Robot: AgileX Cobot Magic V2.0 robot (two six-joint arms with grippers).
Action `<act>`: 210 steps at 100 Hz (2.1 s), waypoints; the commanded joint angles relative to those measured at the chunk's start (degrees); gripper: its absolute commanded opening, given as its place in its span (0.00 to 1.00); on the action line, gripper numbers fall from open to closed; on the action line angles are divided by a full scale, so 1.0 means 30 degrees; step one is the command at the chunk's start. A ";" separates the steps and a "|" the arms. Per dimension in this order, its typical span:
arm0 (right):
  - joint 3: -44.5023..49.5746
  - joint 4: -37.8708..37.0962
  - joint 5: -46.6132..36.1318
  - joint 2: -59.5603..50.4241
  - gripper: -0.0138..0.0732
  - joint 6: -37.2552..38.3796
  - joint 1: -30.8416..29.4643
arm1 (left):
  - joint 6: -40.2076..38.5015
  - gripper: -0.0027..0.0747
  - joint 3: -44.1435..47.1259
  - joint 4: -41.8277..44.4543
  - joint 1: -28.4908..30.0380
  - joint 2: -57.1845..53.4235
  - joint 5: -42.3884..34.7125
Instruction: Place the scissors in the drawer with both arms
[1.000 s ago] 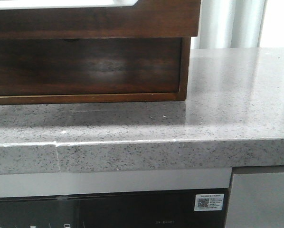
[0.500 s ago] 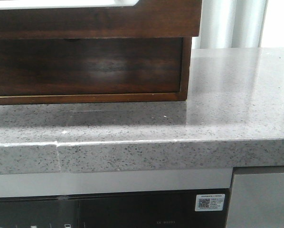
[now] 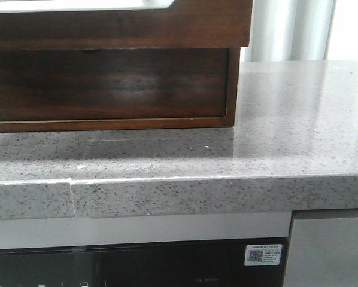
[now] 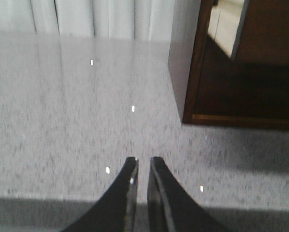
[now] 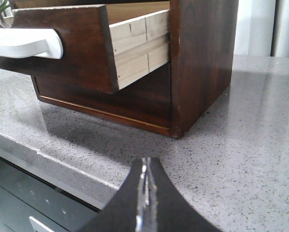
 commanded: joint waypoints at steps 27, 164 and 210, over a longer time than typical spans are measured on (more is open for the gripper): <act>-0.0500 -0.0049 -0.1191 0.0087 0.02 -0.0111 -0.0037 | -0.0250 0.04 0.0315 -0.0062 0.0023 -0.0655 0.0998; -0.0415 -1.1266 -0.3429 0.0124 0.02 0.6388 -0.1277 | -0.0250 0.04 0.0315 -0.0062 0.0023 -0.0655 0.0998; 0.2603 -1.6905 -0.3879 -0.0865 0.02 1.4869 -0.6863 | -0.0250 0.04 0.0315 -0.0062 0.0023 -0.0655 0.0998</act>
